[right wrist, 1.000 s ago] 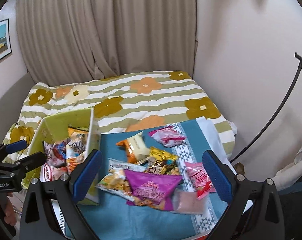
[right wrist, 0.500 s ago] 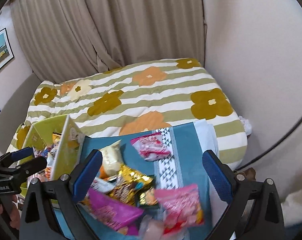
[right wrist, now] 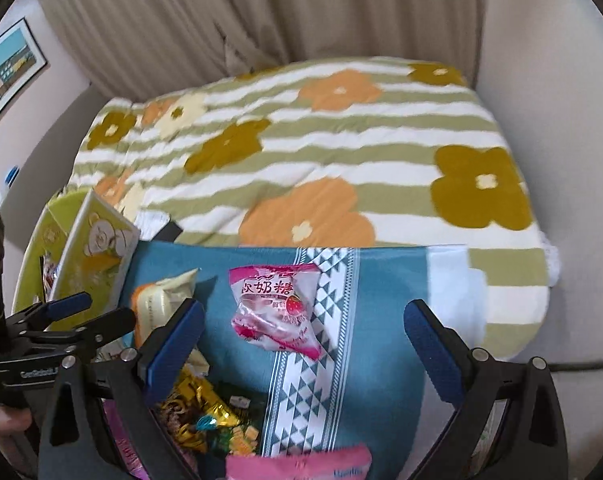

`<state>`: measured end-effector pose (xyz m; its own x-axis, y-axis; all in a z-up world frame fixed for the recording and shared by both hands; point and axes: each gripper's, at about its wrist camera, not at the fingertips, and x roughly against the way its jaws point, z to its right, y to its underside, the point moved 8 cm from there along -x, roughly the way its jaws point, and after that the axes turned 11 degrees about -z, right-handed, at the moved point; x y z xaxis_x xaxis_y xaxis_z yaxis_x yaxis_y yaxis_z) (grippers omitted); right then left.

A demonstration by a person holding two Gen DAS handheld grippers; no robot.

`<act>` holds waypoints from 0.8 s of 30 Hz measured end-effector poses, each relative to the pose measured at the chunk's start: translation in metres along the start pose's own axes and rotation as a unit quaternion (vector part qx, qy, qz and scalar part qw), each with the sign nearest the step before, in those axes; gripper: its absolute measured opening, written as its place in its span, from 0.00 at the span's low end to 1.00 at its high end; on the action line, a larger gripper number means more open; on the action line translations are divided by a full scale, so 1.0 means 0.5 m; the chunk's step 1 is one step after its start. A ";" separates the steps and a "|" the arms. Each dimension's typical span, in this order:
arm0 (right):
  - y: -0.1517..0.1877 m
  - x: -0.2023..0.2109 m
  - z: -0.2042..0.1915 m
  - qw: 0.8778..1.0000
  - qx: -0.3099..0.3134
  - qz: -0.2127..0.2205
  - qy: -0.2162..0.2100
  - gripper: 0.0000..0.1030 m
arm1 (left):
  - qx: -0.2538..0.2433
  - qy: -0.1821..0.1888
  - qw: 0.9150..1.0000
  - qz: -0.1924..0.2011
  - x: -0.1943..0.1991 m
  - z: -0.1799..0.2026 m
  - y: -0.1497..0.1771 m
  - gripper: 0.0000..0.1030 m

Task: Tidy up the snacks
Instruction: 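Grasp the cream-orange pastry bag with the left gripper while the right grasps the pink candy bag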

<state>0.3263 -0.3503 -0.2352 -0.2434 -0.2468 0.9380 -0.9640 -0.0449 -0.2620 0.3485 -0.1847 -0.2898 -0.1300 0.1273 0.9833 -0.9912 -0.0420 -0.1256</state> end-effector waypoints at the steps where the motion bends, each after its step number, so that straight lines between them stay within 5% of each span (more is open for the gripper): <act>1: -0.003 -0.018 -0.003 1.000 0.009 -0.008 -0.003 0.97 | 0.004 -0.004 1.000 -0.005 -0.011 -0.003 -0.002 0.98; 11: -0.019 -0.133 -0.017 0.998 0.035 -0.058 -0.008 0.97 | 0.010 -0.045 0.998 -0.043 -0.094 -0.004 -0.008 0.93; 15: -0.014 -0.161 -0.018 0.996 0.040 -0.073 -0.014 0.97 | 0.008 -0.051 0.997 -0.060 -0.117 -0.005 0.000 0.66; 24: -0.012 -0.201 -0.031 0.995 0.049 -0.089 -0.022 0.97 | -0.002 -0.047 0.997 -0.056 -0.126 -0.002 0.002 0.61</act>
<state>0.3546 -0.3101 -0.3245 -0.0636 -0.2696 0.9609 -0.9758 -0.1849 -0.1164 0.3556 -0.1915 -0.3518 -0.0165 0.0369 0.9992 -0.9995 -0.0281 -0.0154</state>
